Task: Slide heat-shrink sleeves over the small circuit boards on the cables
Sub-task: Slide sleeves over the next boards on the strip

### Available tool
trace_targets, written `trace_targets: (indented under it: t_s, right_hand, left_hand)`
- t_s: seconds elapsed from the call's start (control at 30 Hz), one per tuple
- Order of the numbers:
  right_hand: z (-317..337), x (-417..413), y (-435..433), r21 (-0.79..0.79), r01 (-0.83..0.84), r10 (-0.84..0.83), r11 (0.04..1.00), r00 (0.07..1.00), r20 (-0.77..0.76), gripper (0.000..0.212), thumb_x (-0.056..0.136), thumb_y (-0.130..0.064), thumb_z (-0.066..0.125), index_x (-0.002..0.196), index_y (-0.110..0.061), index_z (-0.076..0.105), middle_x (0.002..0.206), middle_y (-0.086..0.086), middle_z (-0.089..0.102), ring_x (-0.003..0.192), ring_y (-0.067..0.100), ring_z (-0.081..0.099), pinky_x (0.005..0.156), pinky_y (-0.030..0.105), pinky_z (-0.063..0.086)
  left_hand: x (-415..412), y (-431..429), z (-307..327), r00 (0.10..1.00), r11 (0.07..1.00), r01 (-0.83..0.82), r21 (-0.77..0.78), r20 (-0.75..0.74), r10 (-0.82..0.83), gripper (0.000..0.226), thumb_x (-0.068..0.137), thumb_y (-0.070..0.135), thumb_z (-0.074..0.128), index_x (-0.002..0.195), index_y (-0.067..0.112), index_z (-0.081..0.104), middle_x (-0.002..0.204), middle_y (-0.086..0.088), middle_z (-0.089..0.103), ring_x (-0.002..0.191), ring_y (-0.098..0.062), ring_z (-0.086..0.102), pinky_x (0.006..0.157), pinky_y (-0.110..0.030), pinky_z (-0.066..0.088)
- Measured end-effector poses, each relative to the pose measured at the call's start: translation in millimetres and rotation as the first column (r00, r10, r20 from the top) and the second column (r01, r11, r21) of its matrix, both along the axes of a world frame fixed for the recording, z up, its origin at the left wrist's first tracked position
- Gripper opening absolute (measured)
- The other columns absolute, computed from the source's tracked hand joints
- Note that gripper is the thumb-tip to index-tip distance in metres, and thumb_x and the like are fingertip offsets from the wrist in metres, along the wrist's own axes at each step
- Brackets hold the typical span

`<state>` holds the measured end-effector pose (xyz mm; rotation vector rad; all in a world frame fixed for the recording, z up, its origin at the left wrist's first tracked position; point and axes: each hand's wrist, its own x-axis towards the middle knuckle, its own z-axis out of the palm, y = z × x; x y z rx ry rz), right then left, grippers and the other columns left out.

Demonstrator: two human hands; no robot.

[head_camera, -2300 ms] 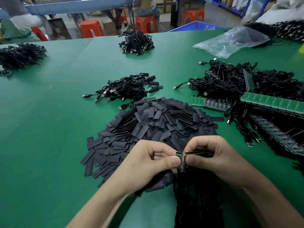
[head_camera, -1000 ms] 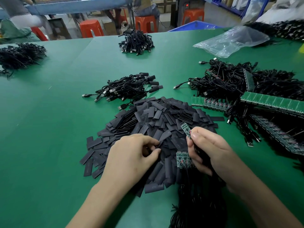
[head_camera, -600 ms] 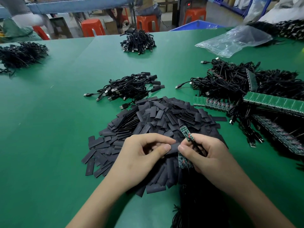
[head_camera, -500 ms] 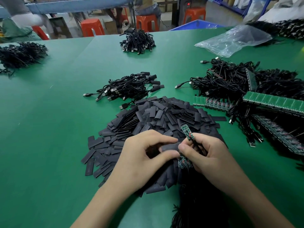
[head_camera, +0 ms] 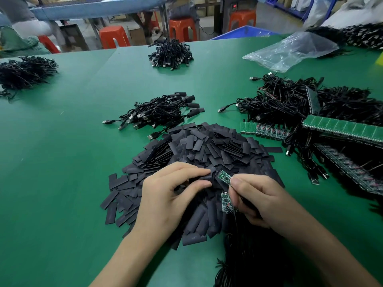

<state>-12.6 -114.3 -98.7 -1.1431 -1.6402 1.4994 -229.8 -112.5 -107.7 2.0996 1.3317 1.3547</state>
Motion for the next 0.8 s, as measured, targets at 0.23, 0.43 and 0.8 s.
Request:
trace_targets:
  t_s: [0.23, 0.43, 0.8]
  right_hand:
    - [3, -2, -2, -0.062, -0.055, 0.054, 0.997, 0.998, -0.012, 0.045, 0.104, -0.035, 0.047, 0.065, -0.012, 0.051, 0.053, 0.004, 0.035, 0.040, 0.014, 0.027, 0.038, 0.019, 0.025]
    - [6, 0, -3, -0.101, -0.111, 0.113, 0.989, 0.993, 0.017, 0.043, 0.097, -0.039, 0.048, 0.063, -0.012, 0.048, 0.053, 0.004, 0.033, 0.039, 0.013, 0.025, 0.038, 0.019, 0.023]
    - [7, -1, -4, -0.121, -0.108, 0.109, 0.987, 0.994, -0.001, 0.049, 0.109, -0.030, 0.046, 0.063, -0.013, 0.048, 0.053, 0.004, 0.030, 0.038, 0.011, 0.024, 0.038, 0.016, 0.022]
  left_hand:
    - [1, 0, -1, 1.000, 1.000, 0.025, 0.013, -0.012, -0.025, 0.015, 0.086, 0.021, 0.081, 0.101, 0.019, 0.082, 0.100, 0.010, 0.074, 0.095, -0.006, 0.070, 0.086, -0.017, 0.050]
    - [-9, 5, 1, 0.979, 0.983, 0.182, -0.032, -0.082, -0.184, 0.017, 0.085, 0.021, 0.079, 0.101, 0.016, 0.082, 0.099, 0.007, 0.073, 0.093, -0.009, 0.070, 0.084, -0.019, 0.051]
    - [-12, 7, -3, 0.975, 0.980, 0.192, -0.052, -0.105, -0.197, 0.020, 0.086, 0.027, 0.079, 0.106, 0.021, 0.082, 0.098, 0.011, 0.071, 0.091, -0.007, 0.069, 0.081, -0.018, 0.050]
